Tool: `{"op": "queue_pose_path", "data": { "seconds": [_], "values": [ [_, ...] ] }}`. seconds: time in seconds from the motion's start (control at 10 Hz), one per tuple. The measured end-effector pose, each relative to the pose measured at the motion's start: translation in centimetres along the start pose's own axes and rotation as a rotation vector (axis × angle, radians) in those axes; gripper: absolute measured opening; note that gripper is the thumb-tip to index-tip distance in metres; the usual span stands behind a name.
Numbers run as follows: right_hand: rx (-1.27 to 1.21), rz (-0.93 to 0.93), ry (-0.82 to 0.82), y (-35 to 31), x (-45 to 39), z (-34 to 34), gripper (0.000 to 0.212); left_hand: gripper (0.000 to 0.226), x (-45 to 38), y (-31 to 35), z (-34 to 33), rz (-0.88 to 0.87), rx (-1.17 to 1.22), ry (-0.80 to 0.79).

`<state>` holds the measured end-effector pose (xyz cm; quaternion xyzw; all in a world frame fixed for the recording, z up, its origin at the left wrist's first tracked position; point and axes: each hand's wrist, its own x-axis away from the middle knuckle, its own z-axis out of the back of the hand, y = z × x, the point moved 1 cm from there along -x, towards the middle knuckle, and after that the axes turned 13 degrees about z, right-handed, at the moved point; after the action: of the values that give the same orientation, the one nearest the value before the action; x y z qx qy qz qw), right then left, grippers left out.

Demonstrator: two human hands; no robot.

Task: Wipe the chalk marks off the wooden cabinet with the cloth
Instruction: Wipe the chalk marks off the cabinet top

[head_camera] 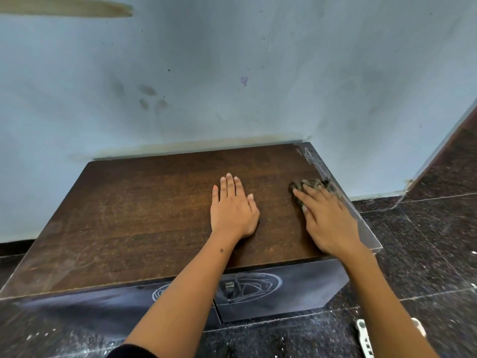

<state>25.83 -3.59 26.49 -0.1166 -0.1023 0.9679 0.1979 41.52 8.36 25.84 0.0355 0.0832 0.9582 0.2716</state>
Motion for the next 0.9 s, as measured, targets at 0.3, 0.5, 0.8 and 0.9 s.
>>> {"op": "queue_pose_path", "data": {
  "seconds": [0.3, 0.5, 0.8, 0.9],
  "values": [
    [-0.015, -0.034, -0.054, 0.8, -2.5, 0.4, 0.044, 0.06, 0.1, 0.1, 0.1, 0.002, 0.004, 0.005],
    [0.004, -0.042, 0.022, -0.4, 1.1, 0.2, 0.044, 0.06, 0.2, 0.1, 0.2, 0.001, 0.002, 0.0],
    [-0.007, -0.022, -0.054, 0.8, -0.7, 0.9, 0.043, 0.06, 0.0, 0.0, 0.2, -0.003, -0.021, -0.006],
    [0.003, -0.031, -0.059, 1.0, -1.5, 1.0, 0.044, 0.06, 0.0, 0.0, 0.1, -0.001, -0.025, -0.009]
  ]
}}
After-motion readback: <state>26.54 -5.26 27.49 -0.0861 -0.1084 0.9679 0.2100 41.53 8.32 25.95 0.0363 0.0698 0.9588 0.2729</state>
